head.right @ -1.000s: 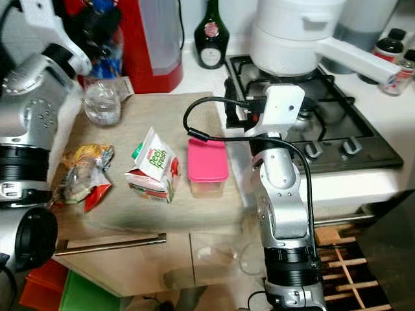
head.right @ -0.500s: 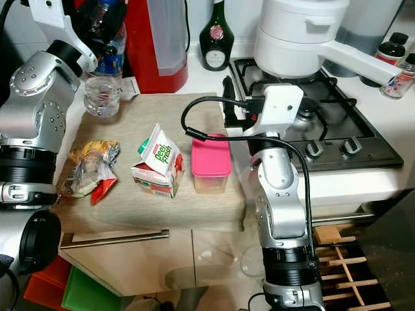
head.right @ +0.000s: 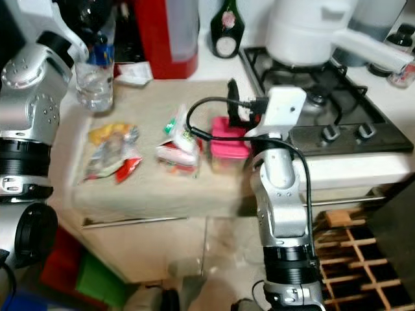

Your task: Restocking fridge

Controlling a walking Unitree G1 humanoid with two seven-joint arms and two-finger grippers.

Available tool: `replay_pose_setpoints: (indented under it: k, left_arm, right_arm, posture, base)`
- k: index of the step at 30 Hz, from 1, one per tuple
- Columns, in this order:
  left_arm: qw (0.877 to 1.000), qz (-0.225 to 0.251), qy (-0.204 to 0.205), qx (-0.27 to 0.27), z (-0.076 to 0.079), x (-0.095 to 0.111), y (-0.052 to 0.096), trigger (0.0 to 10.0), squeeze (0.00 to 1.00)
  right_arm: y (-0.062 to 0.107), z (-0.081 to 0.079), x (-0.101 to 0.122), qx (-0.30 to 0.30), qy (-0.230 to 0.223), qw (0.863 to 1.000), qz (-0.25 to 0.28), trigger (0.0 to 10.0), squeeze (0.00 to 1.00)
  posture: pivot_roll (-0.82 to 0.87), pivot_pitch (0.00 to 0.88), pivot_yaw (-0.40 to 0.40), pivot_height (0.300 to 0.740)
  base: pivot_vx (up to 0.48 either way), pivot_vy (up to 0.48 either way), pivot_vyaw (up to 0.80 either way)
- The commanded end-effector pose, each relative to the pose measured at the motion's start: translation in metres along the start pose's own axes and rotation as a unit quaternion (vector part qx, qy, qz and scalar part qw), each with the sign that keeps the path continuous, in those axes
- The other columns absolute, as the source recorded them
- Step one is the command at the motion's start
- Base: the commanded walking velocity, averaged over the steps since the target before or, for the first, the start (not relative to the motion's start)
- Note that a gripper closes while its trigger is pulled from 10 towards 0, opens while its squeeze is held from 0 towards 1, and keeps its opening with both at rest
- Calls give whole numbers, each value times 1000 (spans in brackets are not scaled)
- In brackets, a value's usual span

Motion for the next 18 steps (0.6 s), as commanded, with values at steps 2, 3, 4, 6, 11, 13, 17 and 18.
replay_pose_setpoints:
  k: [2,3,4,6,11,13,17,18]
  left_arm:
    - [999,32,-20,8,-3,17,-2,10000,0]
    - [999,36,-24,8,-3,17,-1,10000,0]
    - [999,36,-25,7,-1,16,-1,10000,0]
    - [999,34,-24,7,-1,15,-1,10000,0]
    - [999,34,-25,9,1,12,-1,10000,0]
    - [999,33,-25,9,2,11,-1,10000,0]
    - [999,31,-26,5,6,7,1,10000,0]
    - [999,31,-25,3,7,6,2,10000,0]
  right_arm:
    - [-1,1,1,3,-1,1000,2,10000,267]
    - [-1,1,1,3,0,1000,2,10000,267]
    - [-1,1,1,3,0,1000,2,10000,267]
    - [-1,1,1,3,1,1000,1,10000,267]
    - [-1,3,0,2,4,1000,0,10000,267]
    - [-1,3,0,2,4,1000,-1,10000,263]
    - [0,3,-1,2,5,1000,-2,10000,263]
    - [0,3,-1,2,5,1000,-2,10000,267]
  posture:
    - [28,0,51,740]
    - [28,0,51,740]
    - [25,0,50,740]
    - [25,0,50,740]
    - [19,0,49,740]
    - [19,0,49,740]
    - [19,0,47,740]
    - [20,0,48,740]
  base:
    - [-157,182,0]
    - [0,0,0]
    - [0,0,0]
    - [0,0,0]
    - [0,0,0]
    - [0,0,0]
    - [0,0,0]
    - [0,0,0]
Point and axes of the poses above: a point about 5 cm out from each wrist's last joint towards the gripper, its own y axis pointing back from the gripper into the wrist, its own x axis along the axis of the wrist's last joint, z = x × y, the point moved 4 cm from there along -y, pointing out of the wrist towards the gripper, and after that the axes turned 1 degree about -y, right-handed, at the moved point
